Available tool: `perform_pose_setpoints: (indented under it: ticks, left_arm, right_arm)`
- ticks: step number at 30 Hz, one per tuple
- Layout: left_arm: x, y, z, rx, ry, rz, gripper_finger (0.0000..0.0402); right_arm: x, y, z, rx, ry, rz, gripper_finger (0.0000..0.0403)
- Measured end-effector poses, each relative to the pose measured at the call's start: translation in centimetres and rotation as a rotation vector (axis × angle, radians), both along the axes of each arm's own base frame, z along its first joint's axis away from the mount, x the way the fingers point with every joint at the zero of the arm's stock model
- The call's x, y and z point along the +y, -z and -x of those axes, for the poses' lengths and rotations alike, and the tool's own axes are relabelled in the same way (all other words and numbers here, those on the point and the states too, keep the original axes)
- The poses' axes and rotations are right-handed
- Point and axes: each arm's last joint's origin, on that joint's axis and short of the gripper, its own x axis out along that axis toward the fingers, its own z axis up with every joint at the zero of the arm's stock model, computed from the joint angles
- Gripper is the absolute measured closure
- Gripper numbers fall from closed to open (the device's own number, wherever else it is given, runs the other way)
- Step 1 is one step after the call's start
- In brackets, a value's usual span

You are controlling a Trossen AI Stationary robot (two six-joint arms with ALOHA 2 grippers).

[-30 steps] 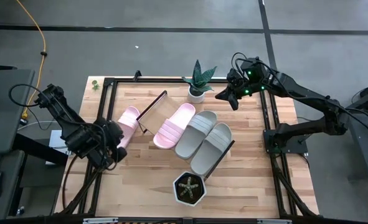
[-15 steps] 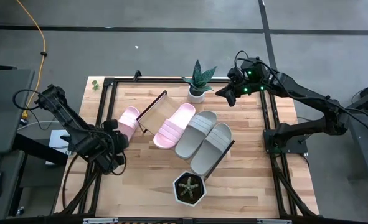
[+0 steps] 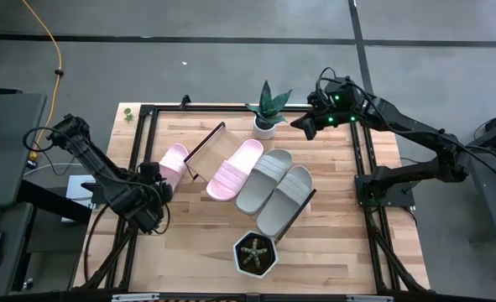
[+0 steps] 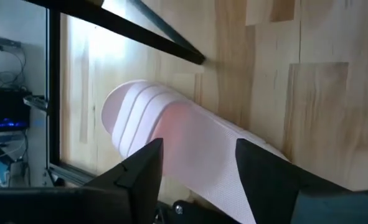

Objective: Pick and place slides into the shelf
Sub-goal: Put the pink slipper on the shelf

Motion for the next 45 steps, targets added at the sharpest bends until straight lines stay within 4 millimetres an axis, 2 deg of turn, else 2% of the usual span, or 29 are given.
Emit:
perform_pose_setpoints:
  ticks: [8, 14, 20, 27, 32, 39, 41, 45]
  left_arm:
    - [-0.3, 0.1, -0.4, -0.005, 0.051, 0.023, 0.0249]
    - [-0.5, 0.2, -1.0, -0.058, 0.047, 0.053, 0.0254]
    - [1.7, 1.4, -2.0, -0.056, -0.117, 0.079, 0.0253]
    - [3.4, 1.6, -3.0, -0.059, -0.228, 0.060, 0.0252]
    - [3.2, 2.5, -3.7, 0.013, -0.164, 0.118, 0.0259]
    - [2.9, 3.6, -4.4, 0.077, -0.160, 0.101, 0.0258]
    - [2.7, 3.8, -4.9, 0.033, -0.158, 0.120, 0.0258]
    - [2.3, 2.7, -6.0, -0.089, -0.199, 0.147, 0.0259]
  right_arm:
    - [-0.2, -0.3, -0.1, -0.018, 0.027, 0.068, 0.0403]
    - [-0.3, -0.4, -0.2, -0.023, 0.017, 0.089, 0.0403]
    - [-0.3, -0.4, -0.2, -0.022, 0.011, 0.097, 0.0403]
    - [-0.2, -0.3, -0.2, -0.020, -0.003, 0.102, 0.0403]
    - [-0.2, -0.3, -0.2, -0.016, -0.019, 0.129, 0.0403]
    - [-0.2, -0.2, -0.1, -0.001, -0.038, 0.151, 0.0403]
    - [-0.2, -0.1, -0.1, 0.011, -0.040, 0.147, 0.0403]
    - [-0.1, 0.1, 0.1, 0.038, -0.050, 0.138, 0.0403]
